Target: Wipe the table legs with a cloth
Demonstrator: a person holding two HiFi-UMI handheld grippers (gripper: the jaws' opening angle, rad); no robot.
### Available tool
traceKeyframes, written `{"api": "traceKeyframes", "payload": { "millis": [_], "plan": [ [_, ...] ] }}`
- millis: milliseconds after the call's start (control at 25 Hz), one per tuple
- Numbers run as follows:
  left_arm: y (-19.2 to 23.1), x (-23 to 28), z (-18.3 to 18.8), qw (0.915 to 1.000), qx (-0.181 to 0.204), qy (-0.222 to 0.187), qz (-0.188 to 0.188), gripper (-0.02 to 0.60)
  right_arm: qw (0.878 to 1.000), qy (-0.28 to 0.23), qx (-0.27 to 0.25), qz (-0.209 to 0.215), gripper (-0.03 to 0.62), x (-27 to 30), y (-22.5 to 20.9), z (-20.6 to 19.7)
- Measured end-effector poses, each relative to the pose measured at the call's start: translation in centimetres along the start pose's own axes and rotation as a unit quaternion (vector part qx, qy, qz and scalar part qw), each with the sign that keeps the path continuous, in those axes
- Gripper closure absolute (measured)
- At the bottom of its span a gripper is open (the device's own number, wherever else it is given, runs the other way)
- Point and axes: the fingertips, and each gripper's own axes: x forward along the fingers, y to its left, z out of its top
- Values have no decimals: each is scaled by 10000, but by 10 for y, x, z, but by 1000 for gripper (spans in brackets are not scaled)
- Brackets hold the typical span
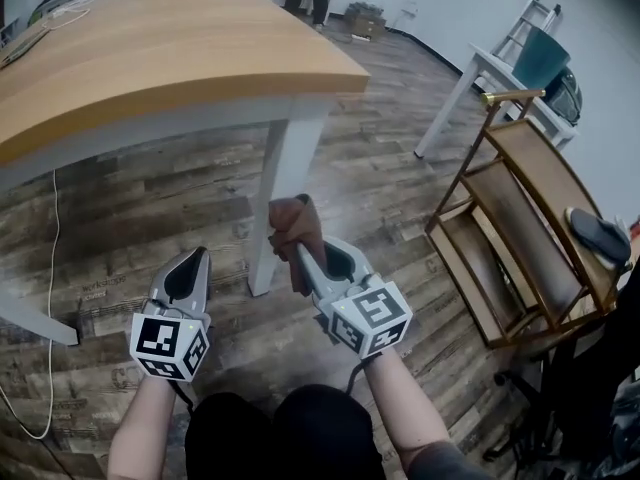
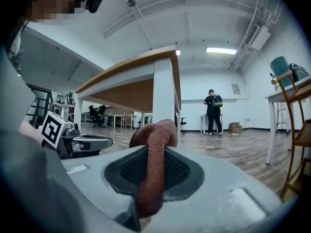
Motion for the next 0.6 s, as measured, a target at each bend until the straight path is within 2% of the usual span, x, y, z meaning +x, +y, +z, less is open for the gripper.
{"api": "traceKeyframes", "payload": {
  "millis": [160,400,600],
  "plan": [
    [-1,-5,-42,9998,-18,214,36,561,9990,424,58,105,530,8,6,-55],
    [6,-5,-100,9989,17,464,14,561,9956,860,374,-3,530,26,8,-134],
    [8,-11,-150,9975,-47,703,10,562,9860,1539,547,338,530,25,8,-205]
  ]
}}
